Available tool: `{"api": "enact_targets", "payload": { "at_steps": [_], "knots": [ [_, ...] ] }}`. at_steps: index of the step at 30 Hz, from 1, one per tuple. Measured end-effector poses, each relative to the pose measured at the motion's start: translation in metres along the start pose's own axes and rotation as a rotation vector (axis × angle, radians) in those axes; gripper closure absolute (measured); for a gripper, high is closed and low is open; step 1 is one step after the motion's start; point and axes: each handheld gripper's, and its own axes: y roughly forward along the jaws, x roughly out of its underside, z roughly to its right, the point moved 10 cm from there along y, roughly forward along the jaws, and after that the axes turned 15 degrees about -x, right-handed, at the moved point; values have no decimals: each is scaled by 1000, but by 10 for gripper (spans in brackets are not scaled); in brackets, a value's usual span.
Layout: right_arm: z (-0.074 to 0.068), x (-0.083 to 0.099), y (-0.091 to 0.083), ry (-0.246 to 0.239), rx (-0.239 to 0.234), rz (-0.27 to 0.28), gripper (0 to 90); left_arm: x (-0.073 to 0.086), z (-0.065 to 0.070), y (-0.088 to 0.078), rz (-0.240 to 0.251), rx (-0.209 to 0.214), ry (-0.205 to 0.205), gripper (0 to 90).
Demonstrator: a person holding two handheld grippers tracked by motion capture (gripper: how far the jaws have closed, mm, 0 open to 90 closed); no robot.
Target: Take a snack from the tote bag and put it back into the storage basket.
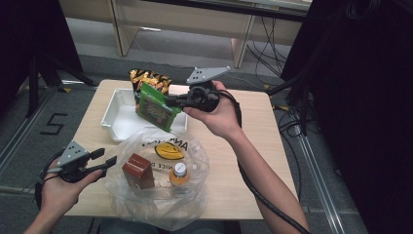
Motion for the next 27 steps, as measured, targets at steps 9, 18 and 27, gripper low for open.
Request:
{"api": "enact_targets", "payload": {
  "at_steps": [9,18,27],
  "knots": [
    [17,-7,5,1,27,-11,900,0,-1,0,2,-1,-3,446],
    [31,-11,14,-4,42,-21,900,0,-1,0,4,3,-4,446],
    [50,-8,27,0,56,-47,900,0,-1,1,4,5,-4,446]
  ]
}}
